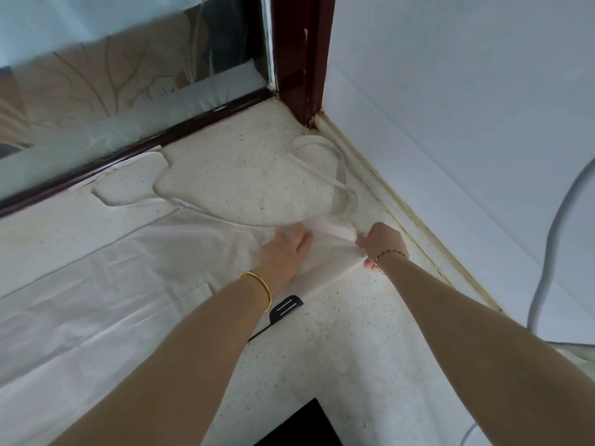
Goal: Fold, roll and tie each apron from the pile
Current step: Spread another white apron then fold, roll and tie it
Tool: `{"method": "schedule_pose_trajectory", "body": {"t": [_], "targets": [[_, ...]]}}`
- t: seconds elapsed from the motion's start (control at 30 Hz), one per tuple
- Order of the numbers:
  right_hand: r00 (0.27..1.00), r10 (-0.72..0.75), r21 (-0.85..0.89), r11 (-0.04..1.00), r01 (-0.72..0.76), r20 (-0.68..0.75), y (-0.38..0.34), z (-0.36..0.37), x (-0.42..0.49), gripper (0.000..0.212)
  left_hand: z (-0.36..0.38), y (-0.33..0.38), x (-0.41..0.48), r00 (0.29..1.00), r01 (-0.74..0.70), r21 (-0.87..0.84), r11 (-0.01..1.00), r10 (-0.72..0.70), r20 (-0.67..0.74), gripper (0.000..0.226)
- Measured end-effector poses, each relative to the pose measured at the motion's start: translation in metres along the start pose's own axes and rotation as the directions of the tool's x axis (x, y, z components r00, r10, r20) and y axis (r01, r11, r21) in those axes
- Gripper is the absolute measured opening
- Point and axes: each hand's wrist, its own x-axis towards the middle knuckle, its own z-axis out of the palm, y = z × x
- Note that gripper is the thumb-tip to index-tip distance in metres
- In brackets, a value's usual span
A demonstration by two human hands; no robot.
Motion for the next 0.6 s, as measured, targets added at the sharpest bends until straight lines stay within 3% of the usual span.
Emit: {"method": "schedule_pose_trajectory", "body": {"t": [0.1, 0.23, 0.27, 0.43, 0.6], "targets": [[0.999, 0.003, -0.025, 1.000, -0.004, -0.035, 0.002, 0.004, 0.002, 0.021, 0.004, -0.002, 0.000, 1.000, -0.010, 0.013, 1.000, 0.010, -0.012, 0.079], [0.991, -0.037, -0.203, 0.979, 0.010, -0.131, -0.008, 0.002, 0.003, 0.016, 0.004, -0.004, -0.001, 1.000, -0.026, 0.005, 1.000, 0.026, -0.007, 0.083], [0.985, -0.057, -0.191, 0.981, 0.026, -0.161, -0.013, 0.001, 0.003, 0.011, 0.002, -0.005, 0.000, 1.000, -0.027, -0.021, 0.999, 0.027, -0.002, 0.085], [0.957, -0.159, -0.016, 0.987, 0.159, -0.243, -0.047, 0.000, 0.013, 0.032, -0.011, -0.016, -0.001, 0.998, -0.036, -0.186, 0.982, 0.044, 0.040, 0.087], [0.959, -0.182, -0.094, 0.982, 0.166, -0.216, -0.074, 0.009, 0.032, 0.037, -0.007, -0.016, 0.005, 0.997, -0.057, -0.143, 0.988, 0.063, 0.035, 0.095]]}}
